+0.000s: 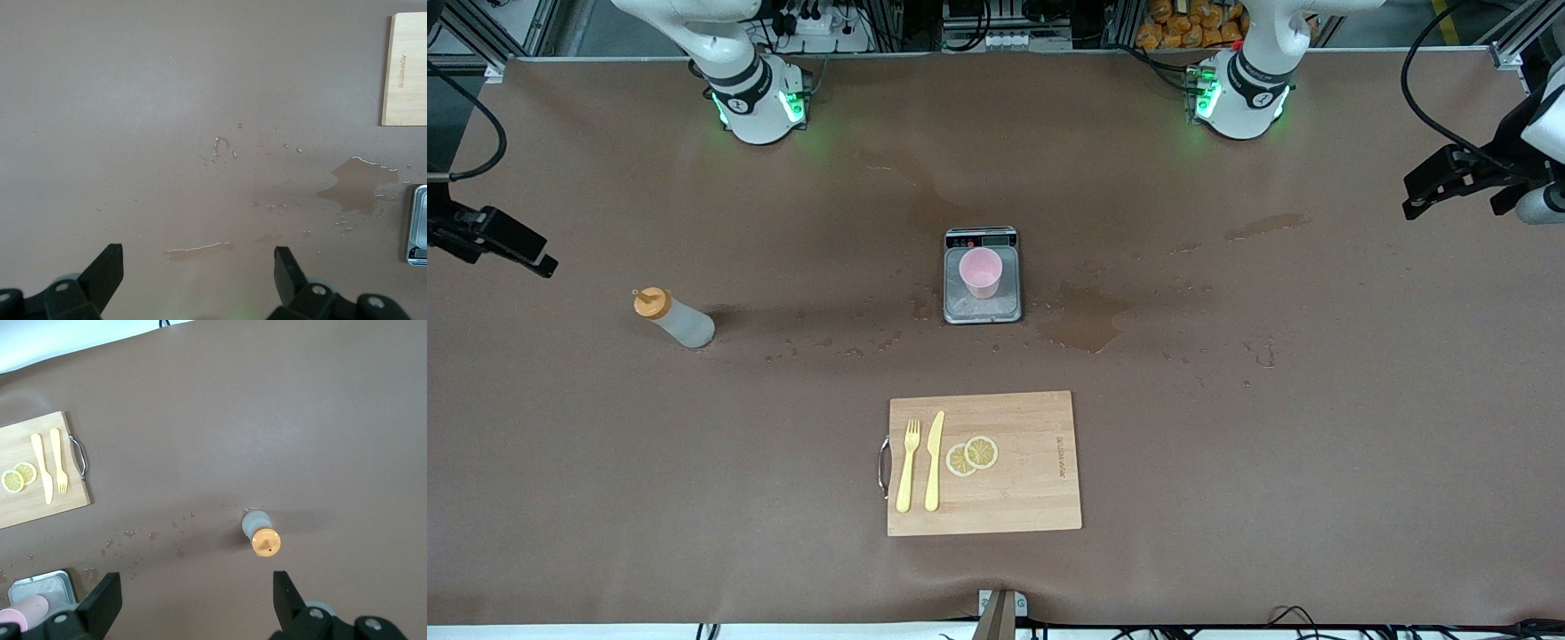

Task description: Add sauce to pink cup with both arms

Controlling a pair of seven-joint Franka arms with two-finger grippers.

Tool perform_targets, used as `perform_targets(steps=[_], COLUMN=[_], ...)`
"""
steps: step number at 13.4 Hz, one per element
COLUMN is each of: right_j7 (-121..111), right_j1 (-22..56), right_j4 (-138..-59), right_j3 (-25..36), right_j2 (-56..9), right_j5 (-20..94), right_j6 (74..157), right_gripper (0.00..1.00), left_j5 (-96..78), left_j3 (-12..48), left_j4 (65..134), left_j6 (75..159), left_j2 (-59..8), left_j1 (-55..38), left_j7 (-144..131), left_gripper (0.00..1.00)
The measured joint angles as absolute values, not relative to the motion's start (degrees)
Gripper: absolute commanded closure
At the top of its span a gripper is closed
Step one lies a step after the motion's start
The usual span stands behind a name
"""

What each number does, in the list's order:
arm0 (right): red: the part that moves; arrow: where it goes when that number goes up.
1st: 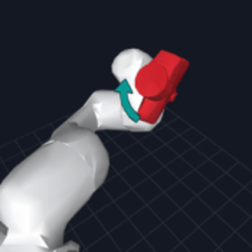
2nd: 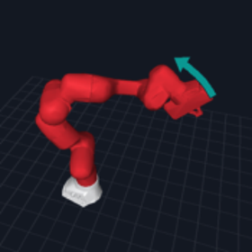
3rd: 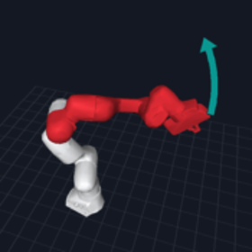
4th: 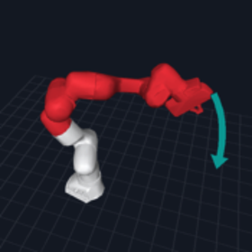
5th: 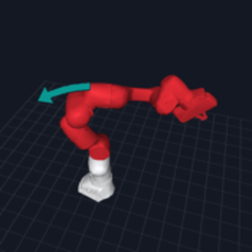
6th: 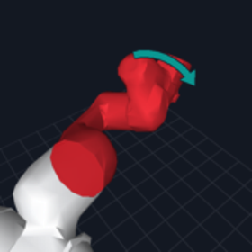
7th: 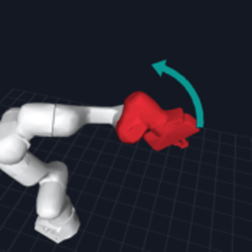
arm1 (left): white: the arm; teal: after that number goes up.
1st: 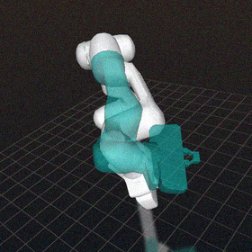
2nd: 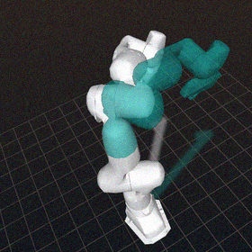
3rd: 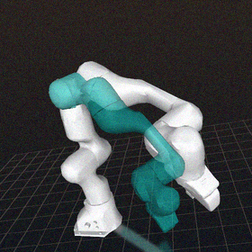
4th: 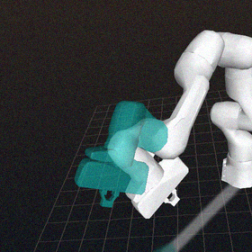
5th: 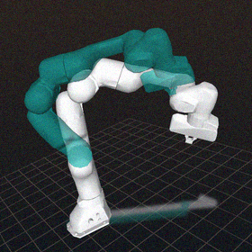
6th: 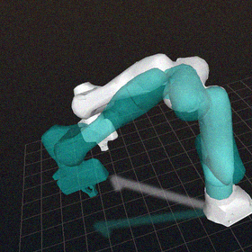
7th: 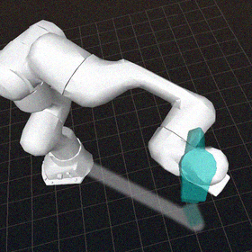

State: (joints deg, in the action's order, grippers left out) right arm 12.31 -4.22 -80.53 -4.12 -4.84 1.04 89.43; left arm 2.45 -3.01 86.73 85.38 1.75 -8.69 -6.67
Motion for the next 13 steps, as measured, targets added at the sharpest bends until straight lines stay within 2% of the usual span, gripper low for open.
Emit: perform_targets(steps=[6, 13], right_j7=[12.1, 12.0], right_j1=[0.7, 0.6], right_j4=[-77.7, -76.9], right_j3=[-4.1, -3.2], right_j2=[-5.5, -5.7], right_j5=[-3.8, -4.1], right_j6=[87.9, 87.8], right_gripper=[0.0, 0.0], left_j5=[2.5, 2.5], left_j3=[-3.0, -2.5], left_j4=[86.7, 86.8], left_j6=[85.3, 84.2], left_j2=[1.7, 1.6], left_j1=[-8.7, -9.1], left_j7=[-6.7, -6.7], left_gripper=[0.0, 0.0])
